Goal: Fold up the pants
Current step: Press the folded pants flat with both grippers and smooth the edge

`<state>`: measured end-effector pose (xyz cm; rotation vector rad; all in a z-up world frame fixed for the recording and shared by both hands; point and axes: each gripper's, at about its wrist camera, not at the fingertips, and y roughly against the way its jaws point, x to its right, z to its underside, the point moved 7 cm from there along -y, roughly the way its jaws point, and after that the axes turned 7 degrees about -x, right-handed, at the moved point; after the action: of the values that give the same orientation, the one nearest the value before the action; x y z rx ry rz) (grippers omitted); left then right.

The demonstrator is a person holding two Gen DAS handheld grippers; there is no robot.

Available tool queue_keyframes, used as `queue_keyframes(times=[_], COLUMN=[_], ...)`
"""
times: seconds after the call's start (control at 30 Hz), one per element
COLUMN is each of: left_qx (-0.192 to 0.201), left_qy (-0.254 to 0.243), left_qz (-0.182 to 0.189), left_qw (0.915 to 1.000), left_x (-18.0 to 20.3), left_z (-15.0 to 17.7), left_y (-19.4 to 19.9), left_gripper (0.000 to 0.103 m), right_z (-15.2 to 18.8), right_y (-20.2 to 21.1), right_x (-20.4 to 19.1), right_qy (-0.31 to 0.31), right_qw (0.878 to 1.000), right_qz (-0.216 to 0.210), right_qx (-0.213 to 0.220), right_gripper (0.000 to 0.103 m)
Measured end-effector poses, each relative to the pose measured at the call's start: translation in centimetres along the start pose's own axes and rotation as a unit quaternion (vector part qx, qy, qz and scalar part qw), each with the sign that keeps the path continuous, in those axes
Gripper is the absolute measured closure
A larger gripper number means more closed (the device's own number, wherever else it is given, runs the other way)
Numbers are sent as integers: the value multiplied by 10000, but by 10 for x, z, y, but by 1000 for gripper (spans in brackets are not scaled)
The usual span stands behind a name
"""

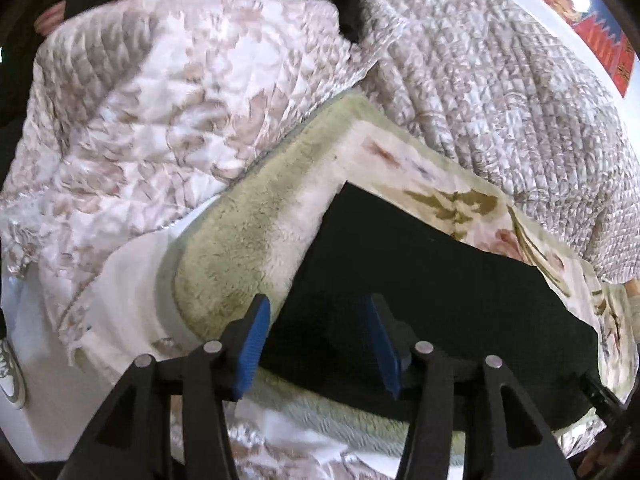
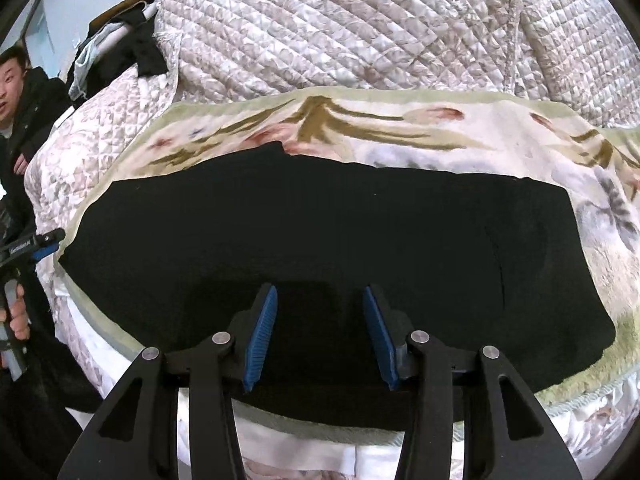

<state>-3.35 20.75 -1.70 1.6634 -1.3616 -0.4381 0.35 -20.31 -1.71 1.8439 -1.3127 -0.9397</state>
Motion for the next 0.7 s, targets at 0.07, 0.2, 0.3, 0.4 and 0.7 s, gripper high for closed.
queue_keyframes(times=[0.07,0.2,0.3,0.4,0.7], left_qx=[-43,-55,6,14,-48], left_qy=[-39,-169,-223,-218,-435], left_qz=[136,100,61,42,186], left_qw=[9999,9998,9997,9998,9989], left_x=[2,5,9,10,23], left_z=[-4,-6,-5,-5,-7], left_y=[-10,-30,-29,-30,-29], left_gripper=[50,50,49,56,95], right_z=[-1,-5,-7,-7,-5], right_y=[-4,-7,-8,-10,-13], right_x=[-4,-12,-15,-17,-16], right_qy=[40,143,162,187,150], right_qw=[10000,9998,9996,9995,9993], right_qz=[-51,-139,-215,-259,-336], right_qx=[-43,-40,-23,-28,-21], right_gripper=[57,57,57,57,57])
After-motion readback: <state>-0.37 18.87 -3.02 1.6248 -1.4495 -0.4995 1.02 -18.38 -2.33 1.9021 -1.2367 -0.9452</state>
